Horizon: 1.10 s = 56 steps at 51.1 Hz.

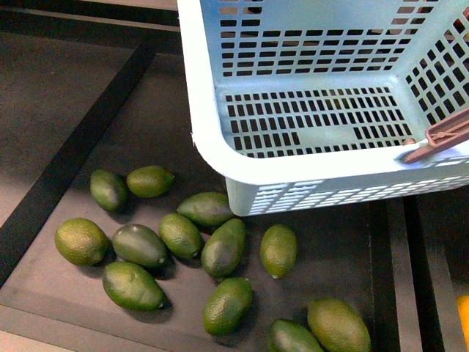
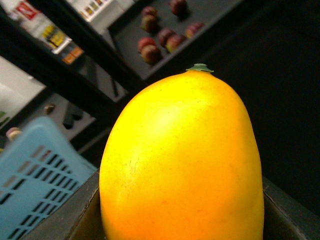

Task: Pick lemon and mango into basket

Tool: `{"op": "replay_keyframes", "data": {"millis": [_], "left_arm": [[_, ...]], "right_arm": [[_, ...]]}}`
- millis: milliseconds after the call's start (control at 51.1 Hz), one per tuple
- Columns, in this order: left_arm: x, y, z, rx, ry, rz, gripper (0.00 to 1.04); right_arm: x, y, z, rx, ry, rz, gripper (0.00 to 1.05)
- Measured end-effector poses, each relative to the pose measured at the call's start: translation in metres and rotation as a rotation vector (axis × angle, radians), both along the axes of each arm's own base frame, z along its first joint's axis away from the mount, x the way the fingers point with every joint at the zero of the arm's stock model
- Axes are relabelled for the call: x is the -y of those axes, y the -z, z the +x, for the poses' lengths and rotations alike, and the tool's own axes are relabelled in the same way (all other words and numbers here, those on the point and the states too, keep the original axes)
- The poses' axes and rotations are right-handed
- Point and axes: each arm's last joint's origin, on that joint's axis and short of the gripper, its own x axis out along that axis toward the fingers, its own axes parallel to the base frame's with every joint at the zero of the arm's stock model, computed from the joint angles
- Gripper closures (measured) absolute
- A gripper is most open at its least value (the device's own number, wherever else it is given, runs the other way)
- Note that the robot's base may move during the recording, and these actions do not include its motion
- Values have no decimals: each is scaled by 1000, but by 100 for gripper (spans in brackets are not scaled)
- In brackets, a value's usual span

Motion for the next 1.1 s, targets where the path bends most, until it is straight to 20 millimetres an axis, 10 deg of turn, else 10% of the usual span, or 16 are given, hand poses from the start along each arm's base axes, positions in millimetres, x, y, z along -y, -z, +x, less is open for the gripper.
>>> {"op": "replay_keyframes", "data": {"millis": [176, 392, 548, 783, 1097], "left_arm": [[0, 0, 0, 0, 0, 0, 98], [0, 0, 0, 0, 0, 0, 98], [-1, 1, 1, 3, -7, 5, 98], [0, 1, 0, 1, -3, 3, 98], [0, 1, 0, 2, -5, 7, 98]], "right_arm": [[-57, -27, 19, 66, -124, -121, 42], [-122, -8, 52, -46, -251, -184, 42], [-127, 2, 65, -98, -211, -192, 40], [-123, 4, 65, -127, -171, -181, 8], [-103, -26, 31, -68, -135, -179, 9]]}}
